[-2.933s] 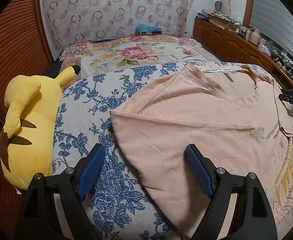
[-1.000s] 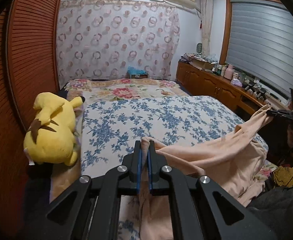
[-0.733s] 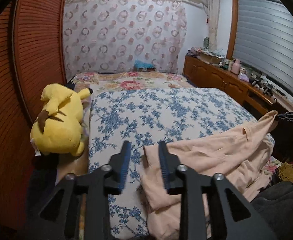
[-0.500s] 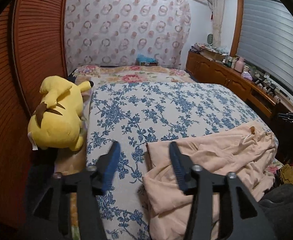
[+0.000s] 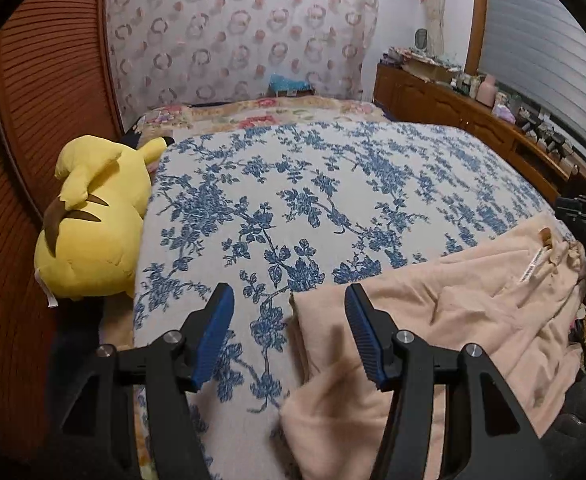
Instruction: Fold small clothes
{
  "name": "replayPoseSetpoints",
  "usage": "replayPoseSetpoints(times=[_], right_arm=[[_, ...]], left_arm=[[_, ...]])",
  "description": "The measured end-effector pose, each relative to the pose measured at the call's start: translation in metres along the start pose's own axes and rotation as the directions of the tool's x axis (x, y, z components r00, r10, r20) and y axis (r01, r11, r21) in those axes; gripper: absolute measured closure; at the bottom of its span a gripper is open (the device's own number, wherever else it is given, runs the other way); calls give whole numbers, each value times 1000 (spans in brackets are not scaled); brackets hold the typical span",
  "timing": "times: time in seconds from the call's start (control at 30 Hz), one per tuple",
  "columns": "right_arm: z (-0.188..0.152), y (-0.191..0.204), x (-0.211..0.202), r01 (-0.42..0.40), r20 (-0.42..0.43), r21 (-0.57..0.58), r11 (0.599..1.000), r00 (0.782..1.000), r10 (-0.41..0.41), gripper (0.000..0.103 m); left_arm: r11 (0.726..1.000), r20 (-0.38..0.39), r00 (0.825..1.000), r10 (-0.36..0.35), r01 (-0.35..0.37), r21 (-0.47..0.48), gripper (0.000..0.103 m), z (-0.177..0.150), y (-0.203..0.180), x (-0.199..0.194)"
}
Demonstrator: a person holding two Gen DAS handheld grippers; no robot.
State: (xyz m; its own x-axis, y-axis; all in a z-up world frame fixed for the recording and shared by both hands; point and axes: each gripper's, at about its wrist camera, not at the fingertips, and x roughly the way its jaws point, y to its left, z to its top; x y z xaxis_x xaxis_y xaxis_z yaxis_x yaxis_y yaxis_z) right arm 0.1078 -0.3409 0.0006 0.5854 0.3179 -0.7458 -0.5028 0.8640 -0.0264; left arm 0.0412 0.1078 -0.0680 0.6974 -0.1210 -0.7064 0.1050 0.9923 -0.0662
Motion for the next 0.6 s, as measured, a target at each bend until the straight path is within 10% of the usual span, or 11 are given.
replayPoseSetpoints(times=[0.6], right_arm=[[-9,-5,38,23,-119,8,1000,993,-22,38]], left_arm=[[996,-100,991,-84,82,-18,46,-10,0,31]])
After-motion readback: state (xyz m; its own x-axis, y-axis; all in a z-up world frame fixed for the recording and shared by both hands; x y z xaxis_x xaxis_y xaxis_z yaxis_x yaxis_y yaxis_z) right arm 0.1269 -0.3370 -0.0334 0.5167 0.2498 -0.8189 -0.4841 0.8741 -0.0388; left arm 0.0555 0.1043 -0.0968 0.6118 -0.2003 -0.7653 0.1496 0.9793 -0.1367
